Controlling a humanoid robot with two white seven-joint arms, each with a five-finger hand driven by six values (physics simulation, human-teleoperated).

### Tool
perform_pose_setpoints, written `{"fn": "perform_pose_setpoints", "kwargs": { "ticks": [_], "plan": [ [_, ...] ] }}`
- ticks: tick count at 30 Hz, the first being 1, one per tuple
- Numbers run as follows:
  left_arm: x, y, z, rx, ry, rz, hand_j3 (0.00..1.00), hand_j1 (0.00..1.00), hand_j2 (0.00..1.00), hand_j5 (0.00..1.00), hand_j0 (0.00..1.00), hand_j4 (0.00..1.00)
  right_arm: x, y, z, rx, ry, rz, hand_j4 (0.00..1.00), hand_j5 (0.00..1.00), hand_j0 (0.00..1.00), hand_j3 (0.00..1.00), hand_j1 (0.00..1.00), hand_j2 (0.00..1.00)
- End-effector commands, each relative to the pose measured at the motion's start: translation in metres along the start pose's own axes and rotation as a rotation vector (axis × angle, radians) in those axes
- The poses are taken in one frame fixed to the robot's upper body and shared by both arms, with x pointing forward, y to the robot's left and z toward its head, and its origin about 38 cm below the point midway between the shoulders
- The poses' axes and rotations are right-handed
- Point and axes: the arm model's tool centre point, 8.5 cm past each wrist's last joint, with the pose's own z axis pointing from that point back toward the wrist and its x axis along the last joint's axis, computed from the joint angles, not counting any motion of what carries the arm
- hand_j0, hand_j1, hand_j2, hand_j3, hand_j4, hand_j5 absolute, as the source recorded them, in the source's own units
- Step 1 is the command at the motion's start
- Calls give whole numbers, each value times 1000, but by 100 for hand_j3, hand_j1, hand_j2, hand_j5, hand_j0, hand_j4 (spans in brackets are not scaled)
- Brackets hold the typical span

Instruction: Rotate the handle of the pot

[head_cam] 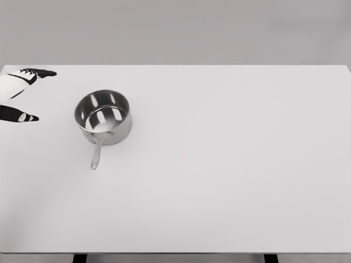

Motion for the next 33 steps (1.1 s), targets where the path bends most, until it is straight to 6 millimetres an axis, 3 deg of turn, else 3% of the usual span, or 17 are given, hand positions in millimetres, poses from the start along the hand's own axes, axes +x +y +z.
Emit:
{"fn": "perform_pose_setpoints", "kwargs": {
  "ticks": [1,4,7,11,14,15,17,18,19,21,22,27,33],
  "plan": [
    [2,-2,-2,4,-11,8,100,100,100,100,100,100,0,0,0,0,-1,-2,100,100,100,100,100,100],
    [2,-8,-1,-5,-11,15,100,100,100,100,100,100,-1,1,0,0,-5,-26,100,100,100,100,100,100],
    [16,-7,-5,-43,-73,-11,100,100,100,100,100,100,-1,2,0,3,-4,-28,100,100,100,100,100,100],
    [78,2,-20,-72,-254,-96,100,100,100,100,100,100,-1,2,0,3,-4,-28,100,100,100,100,100,100],
    [88,8,-23,-60,-286,-105,100,100,100,100,100,100,-1,2,0,3,-4,-28,100,100,100,100,100,100],
    [98,15,-27,-50,-322,-118,100,100,100,100,100,100,-1,2,0,3,-4,-27,100,100,100,100,100,100],
    [140,45,-40,-41,-486,-122,100,100,100,100,100,100,-1,2,0,3,-4,-28,100,100,100,100,100,100],
    [163,40,-52,-74,-570,-110,100,100,100,100,100,100,-1,2,0,3,-4,-28,100,100,100,100,100,100],
    [191,21,-68,-172,-664,-123,100,100,100,100,100,100,-1,2,0,3,-4,-27,100,100,100,100,100,100],
    [215,-11,-94,-341,-696,-133,100,100,100,100,100,100,-1,2,0,3,-4,-28,100,100,100,100,100,100],
    [225,-21,-98,-377,-727,-134,100,100,100,100,100,100,-1,2,0,3,-4,-28,100,100,100,100,100,100],
    [237,-42,-96,-447,-810,-140,100,100,100,100,100,100,-1,2,0,3,-4,-28,100,100,100,100,100,100],
    [223,-34,-87,-459,-781,-166,100,100,100,100,100,100,-1,2,0,3,-4,-27,100,100,100,100,100,100]
  ]
}}
